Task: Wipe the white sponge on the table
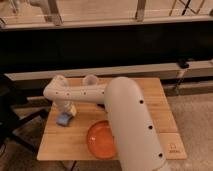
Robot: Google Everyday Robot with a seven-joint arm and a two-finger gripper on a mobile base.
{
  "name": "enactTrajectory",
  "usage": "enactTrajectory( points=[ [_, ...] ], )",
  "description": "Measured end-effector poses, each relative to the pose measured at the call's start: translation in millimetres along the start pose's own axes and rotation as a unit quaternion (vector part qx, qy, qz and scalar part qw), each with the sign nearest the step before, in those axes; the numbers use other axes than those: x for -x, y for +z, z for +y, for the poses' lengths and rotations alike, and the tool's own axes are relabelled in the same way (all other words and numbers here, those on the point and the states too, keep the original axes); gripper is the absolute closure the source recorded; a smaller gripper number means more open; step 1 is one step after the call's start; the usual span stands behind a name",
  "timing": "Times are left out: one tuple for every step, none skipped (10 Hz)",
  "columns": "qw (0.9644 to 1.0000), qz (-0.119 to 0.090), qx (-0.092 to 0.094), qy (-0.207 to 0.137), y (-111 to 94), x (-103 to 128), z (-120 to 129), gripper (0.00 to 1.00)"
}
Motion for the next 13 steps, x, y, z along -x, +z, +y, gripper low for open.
enactTrajectory(
  points=[
    [1.0000, -0.001, 0.000, 0.002, 0, -2, -1, 1.00],
    [1.0000, -0.001, -0.001, 0.003, 0, -6, -2, 1.00],
    [1.0000, -0.002, -0.001, 0.005, 0, -8, -2, 1.00],
    [1.0000, -0.002, -0.002, 0.007, 0, -11, -2, 1.00],
    [1.0000, -0.003, -0.002, 0.009, -1, -15, -2, 1.00],
    [0.9999, -0.004, -0.003, 0.011, -1, -18, -3, 1.00],
    [0.9999, -0.005, -0.003, 0.013, -1, -21, -2, 1.00],
    [0.9998, -0.006, -0.004, 0.016, 0, -24, -2, 1.00],
    [0.9998, -0.008, -0.005, 0.019, 0, -28, -1, 1.00],
    [0.9997, -0.009, -0.006, 0.022, 0, -31, 0, 1.00],
    [0.9996, -0.010, -0.007, 0.024, -1, -34, 0, 1.00],
    [0.9996, -0.010, -0.008, 0.026, -1, -38, 1, 1.00],
    [0.9995, -0.011, -0.009, 0.029, -1, -41, 3, 1.00]
  ],
)
